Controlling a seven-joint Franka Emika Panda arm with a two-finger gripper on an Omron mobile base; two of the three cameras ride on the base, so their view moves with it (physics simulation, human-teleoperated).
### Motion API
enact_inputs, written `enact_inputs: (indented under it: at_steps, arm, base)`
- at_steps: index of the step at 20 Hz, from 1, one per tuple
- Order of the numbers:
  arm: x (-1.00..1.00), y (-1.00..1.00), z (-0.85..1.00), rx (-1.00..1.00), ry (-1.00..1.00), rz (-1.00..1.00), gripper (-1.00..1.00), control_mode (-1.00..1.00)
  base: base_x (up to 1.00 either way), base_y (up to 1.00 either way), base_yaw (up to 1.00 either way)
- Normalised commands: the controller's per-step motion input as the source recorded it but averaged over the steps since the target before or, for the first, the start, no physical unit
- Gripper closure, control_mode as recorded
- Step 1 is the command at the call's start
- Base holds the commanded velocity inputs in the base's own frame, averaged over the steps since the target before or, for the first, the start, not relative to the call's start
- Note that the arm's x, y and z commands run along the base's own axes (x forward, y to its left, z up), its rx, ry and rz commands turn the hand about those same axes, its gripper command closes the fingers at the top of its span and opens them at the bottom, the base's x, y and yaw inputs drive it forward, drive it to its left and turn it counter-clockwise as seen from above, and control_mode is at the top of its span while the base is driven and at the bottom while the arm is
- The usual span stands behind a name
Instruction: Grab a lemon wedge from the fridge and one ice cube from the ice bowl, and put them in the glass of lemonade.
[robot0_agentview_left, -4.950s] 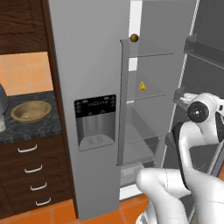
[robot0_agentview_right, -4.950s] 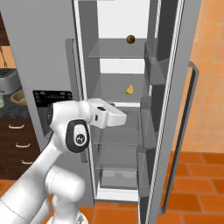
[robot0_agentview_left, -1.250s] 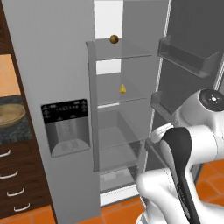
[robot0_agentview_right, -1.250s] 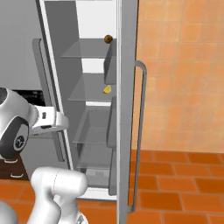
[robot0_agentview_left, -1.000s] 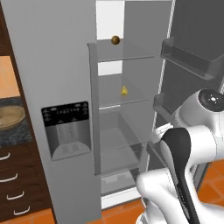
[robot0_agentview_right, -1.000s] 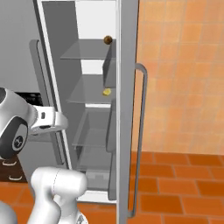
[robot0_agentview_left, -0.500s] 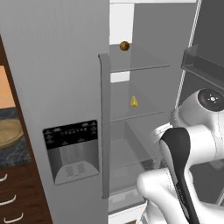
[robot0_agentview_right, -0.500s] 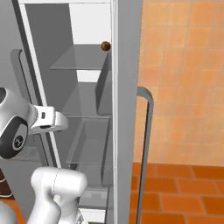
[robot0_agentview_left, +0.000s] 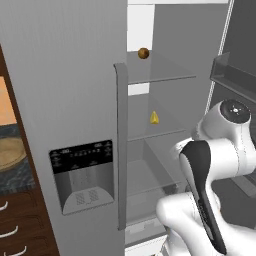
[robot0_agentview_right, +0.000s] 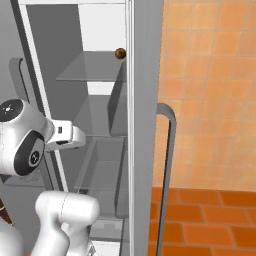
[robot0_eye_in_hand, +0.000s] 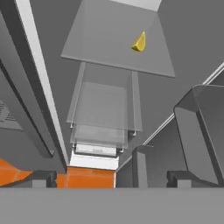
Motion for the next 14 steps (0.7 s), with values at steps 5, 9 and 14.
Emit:
enact_inputs:
  at_steps: [5, 9, 14]
  arm:
    - [0.66, -0.05, -0.09, 0.05, 0.00, -0.09, -1.00, -1.00]
    - [0.72, -0.18, -0.01, 0.13, 0.00, -0.11, -1.00, -1.00]
    - [0.61, -0.12, -0.12, 0.06, 0.00, -0.08, -1.00, -1.00]
  base:
    - [0.00, 0.00, 0.00]
    - [0.00, 0.00, 0.00]
    - [0.00, 0.00, 0.00]
